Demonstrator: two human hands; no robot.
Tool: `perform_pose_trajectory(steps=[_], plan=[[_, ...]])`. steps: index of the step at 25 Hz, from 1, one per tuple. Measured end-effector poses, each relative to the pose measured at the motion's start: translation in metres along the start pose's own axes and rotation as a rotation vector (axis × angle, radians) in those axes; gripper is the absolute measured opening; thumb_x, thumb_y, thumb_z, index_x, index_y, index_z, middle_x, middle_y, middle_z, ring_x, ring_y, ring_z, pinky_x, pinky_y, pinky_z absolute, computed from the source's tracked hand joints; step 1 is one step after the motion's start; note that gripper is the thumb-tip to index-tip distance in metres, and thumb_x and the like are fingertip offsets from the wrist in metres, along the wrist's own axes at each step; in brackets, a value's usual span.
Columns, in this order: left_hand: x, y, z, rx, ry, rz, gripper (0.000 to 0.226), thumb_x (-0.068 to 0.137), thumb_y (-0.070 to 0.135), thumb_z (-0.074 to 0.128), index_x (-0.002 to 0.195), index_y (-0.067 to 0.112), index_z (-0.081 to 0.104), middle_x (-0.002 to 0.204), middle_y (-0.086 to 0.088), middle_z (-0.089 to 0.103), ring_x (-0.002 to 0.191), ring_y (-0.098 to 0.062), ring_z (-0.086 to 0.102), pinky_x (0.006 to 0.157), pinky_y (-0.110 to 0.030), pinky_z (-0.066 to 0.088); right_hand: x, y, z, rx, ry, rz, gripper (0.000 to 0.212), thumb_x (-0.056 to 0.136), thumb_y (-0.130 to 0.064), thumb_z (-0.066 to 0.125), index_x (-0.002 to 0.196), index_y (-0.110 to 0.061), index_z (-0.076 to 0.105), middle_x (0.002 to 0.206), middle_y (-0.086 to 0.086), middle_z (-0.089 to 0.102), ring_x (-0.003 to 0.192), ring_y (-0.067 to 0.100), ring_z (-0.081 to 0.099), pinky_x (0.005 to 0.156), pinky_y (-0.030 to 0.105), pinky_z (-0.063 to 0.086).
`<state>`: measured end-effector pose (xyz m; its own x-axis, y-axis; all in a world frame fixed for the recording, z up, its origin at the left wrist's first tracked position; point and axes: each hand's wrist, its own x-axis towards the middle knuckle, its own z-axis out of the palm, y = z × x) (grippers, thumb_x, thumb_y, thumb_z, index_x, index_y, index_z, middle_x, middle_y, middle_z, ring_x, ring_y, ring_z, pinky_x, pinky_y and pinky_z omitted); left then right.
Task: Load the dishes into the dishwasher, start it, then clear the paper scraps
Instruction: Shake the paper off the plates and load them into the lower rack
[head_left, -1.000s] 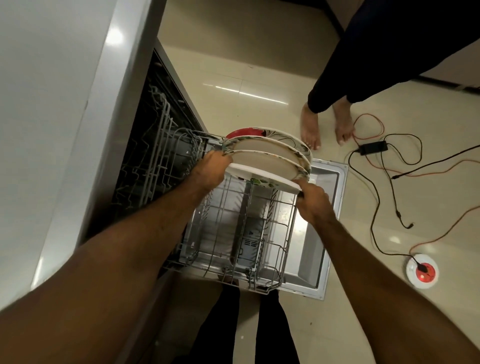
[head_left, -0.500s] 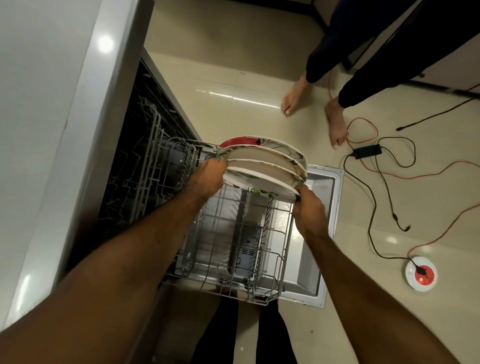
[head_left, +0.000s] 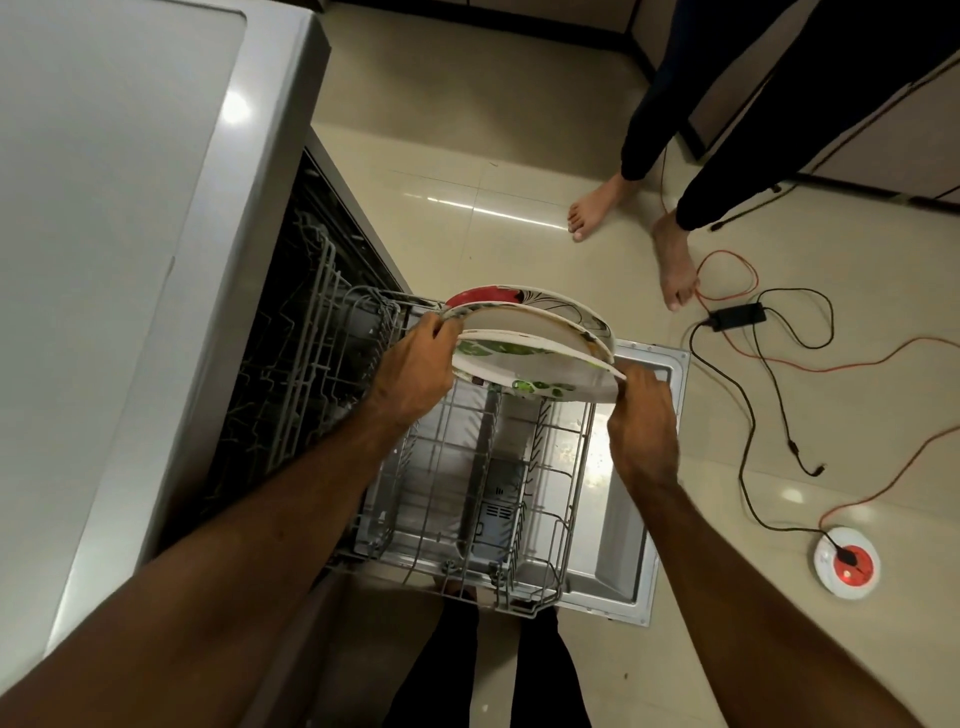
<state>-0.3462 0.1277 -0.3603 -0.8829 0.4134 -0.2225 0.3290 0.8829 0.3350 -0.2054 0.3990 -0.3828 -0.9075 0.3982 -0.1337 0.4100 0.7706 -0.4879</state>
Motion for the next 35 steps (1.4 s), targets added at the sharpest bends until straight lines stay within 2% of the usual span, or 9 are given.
perform_pose_trajectory(steps=[3,7,10,13,16,22,27,31,35], plan=[[-0.005,-0.007,0.010,-0.003,-0.061,-0.029,0.043,0.099,0.014,0.061,0.140,0.016,0.048,0.130,-0.009,0.050,0.100,-0.022,0.065,0.086,-0.035,0.060,-0.002,0.000,0.002,-0.013,-0.035,-0.026,0.032,0.098,0.000,0.054,0.127,-0.015,0.058,0.108,0.006,0.063,0.101,0.024,0.055,0.079,0.039,0.053],[0.000,-0.006,0.018,-0.025,-0.034,-0.023,0.036,0.104,0.014,0.055,0.139,0.012,0.050,0.128,-0.011,0.053,0.098,-0.022,0.065,0.085,-0.035,0.061,0.002,0.002,0.007,0.063,-0.008,0.025,0.024,0.103,-0.015,0.042,0.119,-0.015,0.060,0.105,0.005,0.063,0.096,0.023,0.055,0.077,0.037,0.049],[0.009,-0.001,0.018,-0.024,-0.059,-0.009,0.030,0.105,0.014,0.054,0.135,0.011,0.054,0.126,-0.011,0.056,0.099,-0.020,0.063,0.087,-0.034,0.059,0.010,0.011,0.011,0.050,-0.037,0.067,0.017,0.108,-0.015,0.045,0.115,-0.023,0.058,0.101,-0.002,0.061,0.092,0.020,0.056,0.076,0.043,0.055],[0.011,-0.001,0.022,-0.016,-0.090,-0.016,0.028,0.105,0.015,0.052,0.133,0.011,0.055,0.123,-0.010,0.057,0.096,-0.018,0.062,0.085,-0.032,0.057,0.010,0.012,0.010,0.062,-0.072,0.075,0.015,0.109,-0.016,0.047,0.116,-0.021,0.059,0.101,0.000,0.063,0.089,0.019,0.059,0.075,0.038,0.053],[0.010,-0.007,0.031,0.025,-0.167,-0.028,0.024,0.104,0.014,0.051,0.125,0.011,0.061,0.115,-0.009,0.062,0.092,-0.020,0.064,0.079,-0.031,0.055,0.007,0.006,0.011,0.075,-0.141,0.137,0.022,0.110,-0.017,0.046,0.125,-0.017,0.063,0.098,0.002,0.063,0.086,0.019,0.061,0.075,0.033,0.049],[0.021,-0.021,0.045,0.115,-0.300,-0.119,0.018,0.103,0.008,0.055,0.113,0.005,0.069,0.092,-0.006,0.061,0.081,-0.018,0.062,0.070,-0.026,0.053,0.020,-0.003,0.032,0.048,-0.200,0.208,0.032,0.109,-0.015,0.047,0.132,-0.025,0.065,0.105,0.008,0.070,0.086,0.025,0.065,0.075,0.038,0.057],[0.028,-0.016,0.047,0.120,-0.345,-0.161,0.020,0.100,0.007,0.058,0.118,0.003,0.065,0.106,-0.012,0.069,0.081,-0.019,0.059,0.072,-0.027,0.052,0.020,-0.014,0.037,0.022,-0.211,0.279,0.040,0.104,-0.002,0.044,0.136,-0.019,0.060,0.109,0.011,0.069,0.092,0.027,0.067,0.079,0.045,0.060],[0.019,-0.009,0.041,0.030,-0.342,-0.199,0.032,0.098,0.009,0.063,0.130,0.005,0.058,0.111,-0.012,0.067,0.088,-0.020,0.064,0.076,-0.029,0.056,0.013,-0.016,0.024,0.037,-0.211,0.269,0.029,0.105,-0.009,0.049,0.132,-0.013,0.056,0.111,0.010,0.069,0.090,0.025,0.068,0.079,0.044,0.061],[0.002,0.008,0.020,0.017,-0.291,-0.183,0.054,0.098,0.013,0.061,0.147,0.007,0.040,0.132,-0.012,0.055,0.105,-0.022,0.063,0.092,-0.037,0.058,0.004,-0.033,-0.007,0.057,-0.213,0.201,0.025,0.105,-0.016,0.052,0.130,-0.017,0.055,0.109,0.005,0.068,0.089,0.022,0.067,0.080,0.045,0.062]])
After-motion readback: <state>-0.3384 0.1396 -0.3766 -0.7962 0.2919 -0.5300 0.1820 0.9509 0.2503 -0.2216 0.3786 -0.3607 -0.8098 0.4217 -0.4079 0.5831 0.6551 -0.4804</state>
